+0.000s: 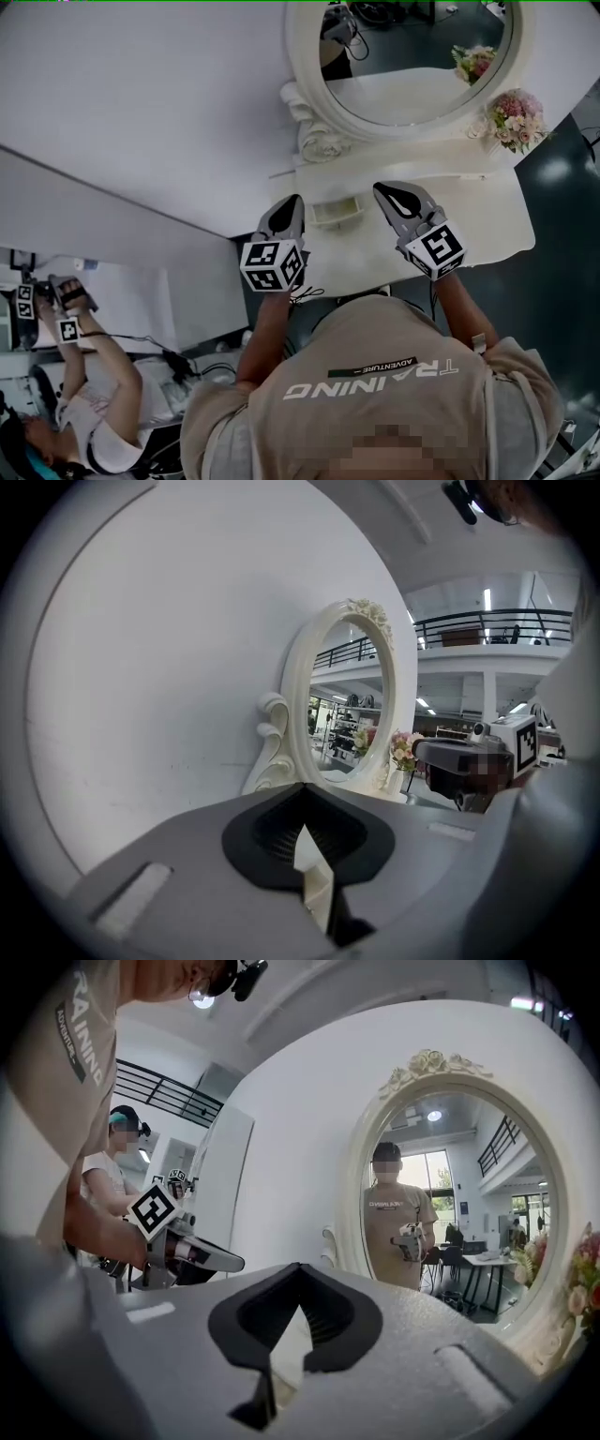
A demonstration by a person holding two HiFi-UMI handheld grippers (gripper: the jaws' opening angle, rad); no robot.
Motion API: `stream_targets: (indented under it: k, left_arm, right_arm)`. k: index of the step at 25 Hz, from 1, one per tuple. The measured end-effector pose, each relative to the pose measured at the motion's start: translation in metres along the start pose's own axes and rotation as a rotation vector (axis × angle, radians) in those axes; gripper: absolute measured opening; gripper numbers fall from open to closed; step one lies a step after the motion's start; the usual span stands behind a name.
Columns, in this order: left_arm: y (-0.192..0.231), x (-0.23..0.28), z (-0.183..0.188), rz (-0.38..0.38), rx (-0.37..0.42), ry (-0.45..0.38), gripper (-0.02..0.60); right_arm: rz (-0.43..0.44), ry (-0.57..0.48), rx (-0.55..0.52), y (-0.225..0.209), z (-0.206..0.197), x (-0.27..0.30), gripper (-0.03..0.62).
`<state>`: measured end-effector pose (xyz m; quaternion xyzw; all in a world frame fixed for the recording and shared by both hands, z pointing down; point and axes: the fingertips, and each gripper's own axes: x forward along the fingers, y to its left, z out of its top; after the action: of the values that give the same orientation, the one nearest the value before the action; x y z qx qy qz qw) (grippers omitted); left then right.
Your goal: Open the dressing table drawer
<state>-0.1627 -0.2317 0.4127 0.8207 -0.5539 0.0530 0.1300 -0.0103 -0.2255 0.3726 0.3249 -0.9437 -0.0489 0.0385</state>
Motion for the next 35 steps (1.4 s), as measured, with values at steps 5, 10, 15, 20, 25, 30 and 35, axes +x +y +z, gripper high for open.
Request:
stream_targets:
  k: [5, 10, 15, 20, 25, 30, 35]
  left_arm:
    - [-0.008, -0.004, 0.029, -0.014, 0.060, -0.055, 0.018]
    - [-0.013, -0.008, 0.061, -0.018, 0.115, -0.112, 0.017]
    - [-0.016, -0.013, 0.084, 0.002, 0.140, -0.191, 0.018]
    - [-0.020, -0.016, 0.092, 0.002, 0.152, -0.207, 0.018]
    - [-0.015, -0.019, 0.085, 0.018, 0.143, -0.190, 0.018]
    - [-0.012, -0.017, 0.081, 0.018, 0.130, -0.179, 0.018]
    - [-0.012, -0.020, 0.079, 0.010, 0.109, -0.177, 0.018]
  right_arm:
    - [-0.007, -0.032, -0.027, -0.006, 0.021, -0.002, 0.003]
    - [-0.026, -0.065, -0.045, -0.012, 0.041, -0.004, 0.003]
    - [-0.044, -0.086, -0.029, -0.020, 0.052, -0.007, 0.003]
    - [-0.049, -0.092, -0.023, -0.022, 0.060, -0.009, 0.003]
    - [-0.043, -0.077, -0.014, -0.020, 0.057, -0.008, 0.003]
    - [-0.052, -0.065, -0.011, -0.022, 0.053, -0.009, 0.003]
    - [-0.043, -0.058, 0.009, -0.016, 0.048, -0.010, 0.003]
